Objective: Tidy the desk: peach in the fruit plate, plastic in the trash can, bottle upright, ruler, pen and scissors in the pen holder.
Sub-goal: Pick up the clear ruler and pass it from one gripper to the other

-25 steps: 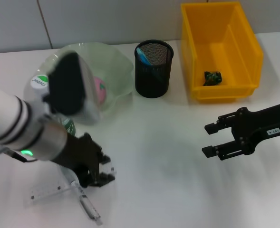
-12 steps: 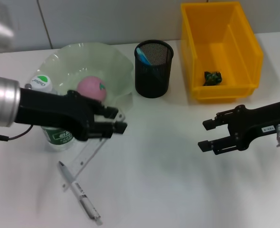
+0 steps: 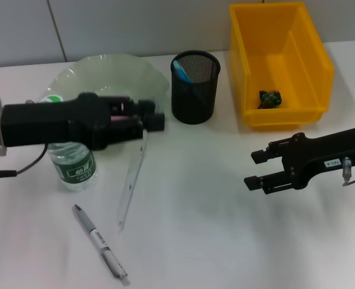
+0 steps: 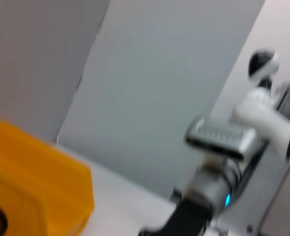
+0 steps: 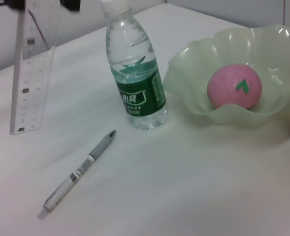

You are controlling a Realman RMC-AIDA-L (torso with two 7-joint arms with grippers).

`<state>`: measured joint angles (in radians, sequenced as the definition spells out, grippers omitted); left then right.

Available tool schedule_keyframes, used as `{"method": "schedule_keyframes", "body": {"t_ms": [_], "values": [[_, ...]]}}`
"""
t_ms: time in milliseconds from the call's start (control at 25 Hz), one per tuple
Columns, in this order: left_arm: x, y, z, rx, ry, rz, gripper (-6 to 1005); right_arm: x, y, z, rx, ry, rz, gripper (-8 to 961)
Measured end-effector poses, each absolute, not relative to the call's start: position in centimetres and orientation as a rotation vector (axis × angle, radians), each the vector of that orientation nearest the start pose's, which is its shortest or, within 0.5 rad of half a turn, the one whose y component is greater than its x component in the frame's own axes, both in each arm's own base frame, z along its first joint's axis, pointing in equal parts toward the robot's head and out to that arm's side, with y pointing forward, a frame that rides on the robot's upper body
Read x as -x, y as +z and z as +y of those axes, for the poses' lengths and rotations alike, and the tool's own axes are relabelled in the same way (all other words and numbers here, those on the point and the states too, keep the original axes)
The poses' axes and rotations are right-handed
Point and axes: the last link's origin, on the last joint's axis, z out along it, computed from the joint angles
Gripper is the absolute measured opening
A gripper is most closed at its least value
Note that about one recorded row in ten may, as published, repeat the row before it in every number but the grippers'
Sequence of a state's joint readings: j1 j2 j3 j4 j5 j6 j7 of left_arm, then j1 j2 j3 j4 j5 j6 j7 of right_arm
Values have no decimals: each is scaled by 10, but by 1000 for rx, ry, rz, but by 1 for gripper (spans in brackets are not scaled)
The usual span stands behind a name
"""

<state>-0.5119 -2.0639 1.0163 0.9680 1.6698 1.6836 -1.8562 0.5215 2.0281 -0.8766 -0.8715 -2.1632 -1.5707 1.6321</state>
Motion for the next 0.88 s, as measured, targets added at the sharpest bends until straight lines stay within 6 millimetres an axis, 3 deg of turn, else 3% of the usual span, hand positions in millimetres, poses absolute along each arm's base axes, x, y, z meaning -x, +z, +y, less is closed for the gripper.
{"method": "schedule_keyframes", "body": {"t_ms": [360, 880], "values": [[185, 23, 328, 2671, -1387, -630, 402, -266, 25, 337, 2789, 355, 717, 689], [209, -17, 311, 2421, -1524, -478, 402, -270, 19, 332, 2743, 436, 720, 688]]}}
